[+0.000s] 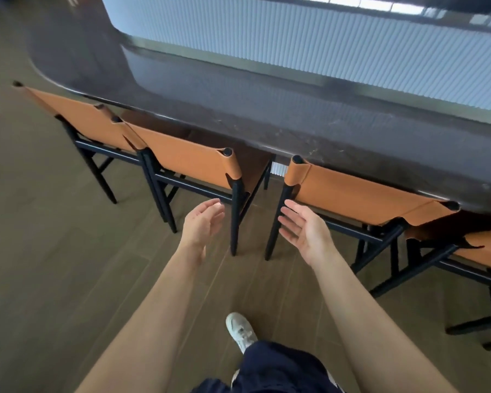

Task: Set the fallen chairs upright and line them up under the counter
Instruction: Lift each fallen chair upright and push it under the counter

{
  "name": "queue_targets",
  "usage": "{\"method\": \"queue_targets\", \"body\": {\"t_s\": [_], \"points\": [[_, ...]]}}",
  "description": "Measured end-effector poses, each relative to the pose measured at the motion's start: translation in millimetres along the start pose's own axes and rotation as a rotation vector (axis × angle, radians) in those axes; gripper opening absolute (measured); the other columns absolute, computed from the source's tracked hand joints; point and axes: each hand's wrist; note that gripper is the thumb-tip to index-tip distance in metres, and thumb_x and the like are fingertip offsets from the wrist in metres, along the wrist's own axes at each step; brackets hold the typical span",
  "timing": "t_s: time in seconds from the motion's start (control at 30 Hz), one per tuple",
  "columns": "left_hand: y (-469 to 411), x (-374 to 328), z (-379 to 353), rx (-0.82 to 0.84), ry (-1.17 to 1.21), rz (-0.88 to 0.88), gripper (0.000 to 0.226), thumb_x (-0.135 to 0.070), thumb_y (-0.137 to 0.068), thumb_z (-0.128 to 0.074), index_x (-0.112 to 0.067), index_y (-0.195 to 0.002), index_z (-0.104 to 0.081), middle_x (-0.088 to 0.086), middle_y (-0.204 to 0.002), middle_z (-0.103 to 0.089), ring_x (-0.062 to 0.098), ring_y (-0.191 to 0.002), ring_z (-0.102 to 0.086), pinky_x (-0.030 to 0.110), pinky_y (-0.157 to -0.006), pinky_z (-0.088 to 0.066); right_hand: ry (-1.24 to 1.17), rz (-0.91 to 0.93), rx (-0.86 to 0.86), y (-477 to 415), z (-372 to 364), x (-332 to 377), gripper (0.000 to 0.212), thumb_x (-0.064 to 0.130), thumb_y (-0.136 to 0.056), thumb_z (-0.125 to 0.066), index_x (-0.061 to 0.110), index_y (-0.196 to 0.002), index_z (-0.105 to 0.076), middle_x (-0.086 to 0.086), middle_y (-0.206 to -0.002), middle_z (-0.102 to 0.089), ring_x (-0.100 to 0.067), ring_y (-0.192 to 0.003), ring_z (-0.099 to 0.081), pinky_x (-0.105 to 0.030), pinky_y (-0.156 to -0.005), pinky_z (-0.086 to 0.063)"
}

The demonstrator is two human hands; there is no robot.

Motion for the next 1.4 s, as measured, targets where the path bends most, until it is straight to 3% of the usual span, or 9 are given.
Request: {"method": "queue_targets", "body": {"t_s": [0.33,0.67,0.8,0.93,1.0,1.1,1.2,1.27,1.4], "points": [[-83,-45,41,-0.157,0.054,0.006,0.015,-0.020,-0.096,-0.057,-0.016,-0.109,-0.064,0.005,-0.112,-0.069,0.020,-0.107,-0.063,0.041,-0.101,-0.048,0.135,-0.080,0.074,-86,-83,25,0.030,0.028,-0.100,-0.050,0.018,-0.125,-0.065,-0.001,-0.123,-0.067,-0.019,-0.111,-0.063,-0.032,-0.079,-0.054],[-161,-71,94,-0.184,0.125,0.090,0.014,-0.025,-0.096,-0.057,-0.015,-0.101,-0.066,0.005,-0.107,-0.071,0.019,-0.102,-0.066,0.036,-0.088,-0.053,0.181,-0.230,0.109,-146,-171,18,0.032,0.027,-0.102,-0.049,0.013,-0.127,-0.061,-0.008,-0.125,-0.065,-0.024,-0.112,-0.063,-0.042,-0.097,-0.051],[-202,-90,119,-0.102,0.075,0.140,0.014,-0.027,-0.097,-0.057,-0.015,-0.101,-0.064,0.004,-0.107,-0.070,0.016,-0.098,-0.066,0.028,-0.072,-0.051,0.044,-0.246,0.025,-168,-205,7,0.034,0.027,-0.102,-0.048,0.009,-0.129,-0.058,-0.010,-0.122,-0.065,-0.024,-0.106,-0.064,-0.041,-0.091,-0.052],[-233,-109,144,-0.024,0.022,0.197,0.014,-0.028,-0.097,-0.057,-0.015,-0.098,-0.063,0.007,-0.110,-0.070,0.015,-0.089,-0.066,0.027,-0.065,-0.050,-0.162,-0.265,-0.059,-173,-238,-5,0.036,0.025,-0.101,-0.051,0.008,-0.132,-0.054,-0.013,-0.120,-0.065,-0.027,-0.109,-0.063,-0.042,-0.089,-0.051],[-253,-119,158,0.025,-0.019,0.221,0.016,-0.028,-0.098,-0.055,-0.014,-0.101,-0.063,0.009,-0.114,-0.068,0.017,-0.092,-0.066,0.028,-0.069,-0.051,-0.263,-0.261,-0.102,-173,-257,-11,0.036,0.024,-0.101,-0.049,0.008,-0.134,-0.051,-0.016,-0.124,-0.063,-0.030,-0.114,-0.061,-0.043,-0.092,-0.049],[-280,-126,170,0.054,-0.024,0.283,0.035,-0.029,-0.098,-0.054,-0.008,-0.126,-0.056,0.012,-0.124,-0.063,0.023,-0.103,-0.063,0.035,-0.082,-0.051,-0.339,-0.261,-0.168,-178,-272,-17,0.038,0.025,-0.101,-0.049,0.010,-0.136,-0.047,-0.017,-0.125,-0.063,-0.030,-0.115,-0.061,-0.043,-0.091,-0.050],[-299,-129,172,0.081,0.036,0.353,0.049,-0.031,-0.099,-0.053,-0.005,-0.140,-0.043,0.016,-0.133,-0.056,0.028,-0.115,-0.058,0.037,-0.077,-0.051,-0.399,-0.275,-0.236,-191,-275,-14,0.047,0.026,-0.097,-0.056,0.007,-0.137,-0.042,-0.021,-0.126,-0.060,-0.032,-0.114,-0.061,-0.043,-0.090,-0.050],[-316,-132,168,0.091,0.071,0.384,0.053,-0.033,-0.098,-0.054,-0.005,-0.141,-0.040,0.018,-0.137,-0.052,0.030,-0.116,-0.056,0.037,-0.073,-0.051,-0.421,-0.278,-0.277,-205,-275,-6,0.052,0.025,-0.096,-0.059,0.005,-0.139,-0.038,-0.024,-0.127,-0.058,-0.034,-0.113,-0.061,-0.043,-0.090,-0.050],[-350,-136,158,0.041,0.096,0.429,0.056,-0.040,-0.094,-0.059,-0.010,-0.138,-0.043,0.018,-0.136,-0.050,0.034,-0.120,-0.053,0.047,-0.084,-0.052,-0.451,-0.311,-0.336,-229,-277,4,0.043,0.022,-0.095,-0.060,0.007,-0.134,-0.046,-0.024,-0.125,-0.057,-0.037,-0.107,-0.061,-0.044,-0.080,-0.051]]}}
Point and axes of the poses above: each hand's wrist, its own y-axis away from the middle knuckle, its own z-axis out of the back of the hand, x = y × z
